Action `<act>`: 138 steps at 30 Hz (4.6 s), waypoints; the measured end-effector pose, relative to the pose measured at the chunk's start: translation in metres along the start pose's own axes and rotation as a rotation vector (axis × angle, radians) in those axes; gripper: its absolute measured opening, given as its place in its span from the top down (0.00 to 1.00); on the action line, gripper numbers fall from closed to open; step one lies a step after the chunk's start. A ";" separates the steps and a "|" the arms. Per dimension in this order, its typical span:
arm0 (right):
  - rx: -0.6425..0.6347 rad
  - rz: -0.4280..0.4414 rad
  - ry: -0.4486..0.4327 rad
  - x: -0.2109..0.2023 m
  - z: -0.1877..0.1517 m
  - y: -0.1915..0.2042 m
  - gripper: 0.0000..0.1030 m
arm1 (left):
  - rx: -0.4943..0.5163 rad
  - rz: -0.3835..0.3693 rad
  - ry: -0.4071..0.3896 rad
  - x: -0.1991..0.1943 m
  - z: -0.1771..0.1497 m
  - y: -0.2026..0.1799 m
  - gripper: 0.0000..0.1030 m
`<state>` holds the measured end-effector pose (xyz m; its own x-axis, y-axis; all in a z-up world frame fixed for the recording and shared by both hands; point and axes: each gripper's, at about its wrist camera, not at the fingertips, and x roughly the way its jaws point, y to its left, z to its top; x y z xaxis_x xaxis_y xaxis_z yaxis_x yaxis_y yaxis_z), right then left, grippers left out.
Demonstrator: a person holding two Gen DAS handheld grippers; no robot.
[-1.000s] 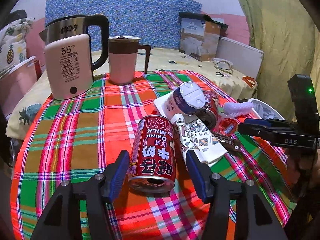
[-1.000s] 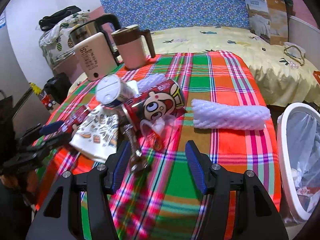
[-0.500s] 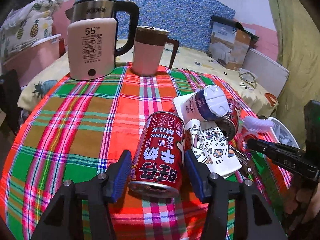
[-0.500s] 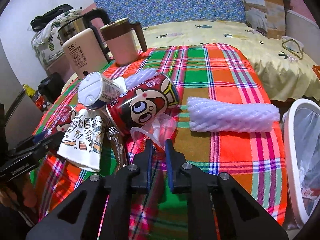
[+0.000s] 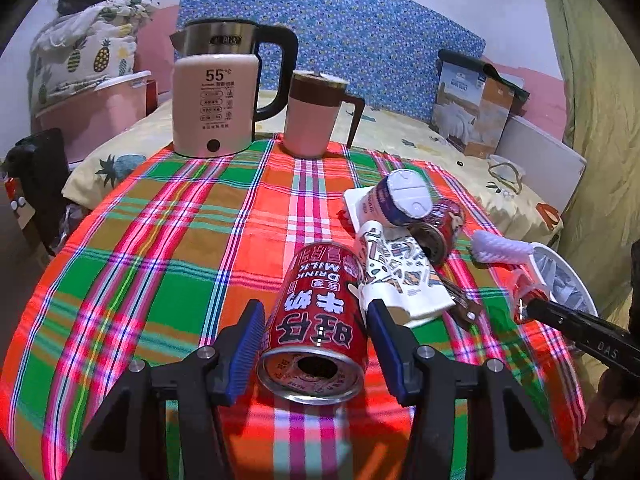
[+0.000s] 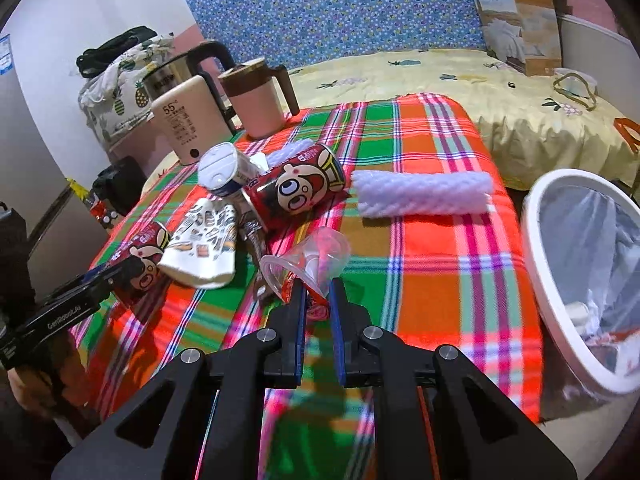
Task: Collect trash
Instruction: 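Carry the can with the left tool while the right tool carries the cup toward the wastebasket, then open the left tool over the wastebasket dropping the can while the right tool drops the cup, then move both open tools back over the trash on the bed, then grasp the white printed paper cup with the left tool while the right tool grasps the red cartoon milk can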
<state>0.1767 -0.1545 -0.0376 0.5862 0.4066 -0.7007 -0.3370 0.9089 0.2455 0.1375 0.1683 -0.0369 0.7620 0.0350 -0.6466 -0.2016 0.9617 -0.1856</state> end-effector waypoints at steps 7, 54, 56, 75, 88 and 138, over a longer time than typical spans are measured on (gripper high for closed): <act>0.014 -0.007 -0.021 -0.017 -0.008 -0.008 0.87 | 0.010 -0.009 -0.020 -0.027 -0.010 -0.015 0.49; 0.233 -0.227 -0.160 -0.088 -0.024 -0.140 0.87 | 0.305 -0.384 -0.006 0.017 0.033 -0.264 0.50; 0.247 -0.244 -0.155 -0.088 -0.025 -0.148 0.87 | 0.313 -0.402 0.001 0.023 0.034 -0.274 0.50; 0.291 -0.304 -0.054 -0.072 -0.033 -0.178 0.85 | 0.378 -0.470 0.118 0.083 0.016 -0.327 0.49; 0.299 -0.315 -0.090 -0.083 -0.034 -0.176 0.70 | 0.365 -0.495 0.117 0.073 0.017 -0.320 0.49; 0.057 -0.040 -0.075 -0.038 0.001 -0.032 0.47 | -0.051 -0.010 -0.002 0.018 0.016 -0.058 0.49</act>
<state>0.1663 -0.1994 -0.0181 0.6524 0.3739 -0.6592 -0.2714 0.9274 0.2575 0.1726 0.1170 -0.0262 0.7653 0.0257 -0.6432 -0.2250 0.9469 -0.2298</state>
